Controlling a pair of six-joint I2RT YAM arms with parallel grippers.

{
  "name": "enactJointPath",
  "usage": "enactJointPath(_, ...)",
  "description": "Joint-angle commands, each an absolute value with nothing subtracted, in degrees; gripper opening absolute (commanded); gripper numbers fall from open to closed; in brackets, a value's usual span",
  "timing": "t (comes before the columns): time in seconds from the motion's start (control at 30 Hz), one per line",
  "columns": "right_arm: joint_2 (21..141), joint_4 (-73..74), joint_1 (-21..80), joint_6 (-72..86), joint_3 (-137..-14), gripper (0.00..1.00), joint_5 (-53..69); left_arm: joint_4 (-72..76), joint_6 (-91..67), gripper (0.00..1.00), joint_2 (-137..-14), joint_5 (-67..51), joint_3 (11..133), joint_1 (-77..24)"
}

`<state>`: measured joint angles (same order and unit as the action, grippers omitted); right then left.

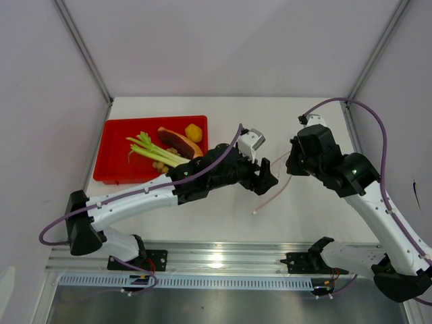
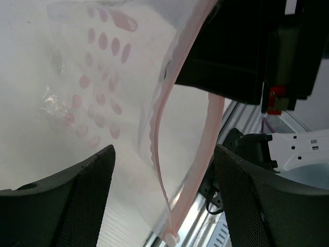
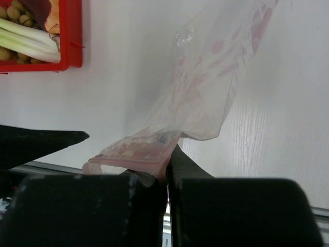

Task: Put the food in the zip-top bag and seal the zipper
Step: Open the zipper of the food storage bag at the center of the board.

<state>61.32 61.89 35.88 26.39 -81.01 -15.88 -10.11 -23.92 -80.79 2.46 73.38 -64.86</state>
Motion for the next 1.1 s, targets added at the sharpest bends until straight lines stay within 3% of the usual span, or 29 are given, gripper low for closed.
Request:
enactJointPath(0.0,61.17,61.44,37.61,26.28,-81.91,0.00,-15.82,-11.42,-22.68,0.79,-83.22,3.77,78.04,-65.21)
enactJointPath(0.03,61.17,61.35,37.62,26.19,-82.26,0.00,-15.73,-12.12,-22.68,0.77,-83.75,4.30,78.57,-65.21)
enactJointPath(0.1,60.82,61.43,37.70,26.02,-82.70,0.00,-15.91,-13.88,-22.41,0.64,-84.72,5.45,80.51,-64.95)
enactJointPath(0.13,60.65,61.52,37.62,25.84,-82.97,0.00,-16.17,-14.23,-22.50,0.53,-85.34,5.54,80.77,-64.86)
enactJointPath(0.17,60.56,61.78,37.62,25.67,-83.58,0.00,-16.43,-14.41,-23.11,0.26,-85.43,5.54,80.51,-64.69)
enactJointPath(0.2,60.38,62.05,37.62,25.49,-83.84,0.02,-16.96,-14.50,-23.64,0.15,-85.52,5.02,80.59,-64.25)
enactJointPath(0.27,60.21,62.57,37.62,25.22,-84.28,0.21,-17.49,-14.33,-25.39,0.01,-85.78,3.96,80.59,-63.72)
enactJointPath(0.33,60.03,63.01,37.62,25.22,-84.11,0.39,-17.58,-14.50,-27.41,0.01,-85.87,3.78,80.86,-63.28)
enactJointPath(0.43,59.07,63.11,37.62,26.36,-82.45,0.45,-17.05,-14.85,-30.57,0.01,-85.96,4.74,81.82,-62.93)
enactJointPath(0.97,53.53,53.35,38.49,33.57,-69.61,0.41,-10.02,-10.38,-40.43,0.00,-85.70,6.94,81.66,-62.58)
enactJointPath(1.07,52.47,52.91,39.20,34.89,-68.20,0.30,-11.33,-10.28,-40.69,0.01,-85.08,7.56,81.39,-62.40)
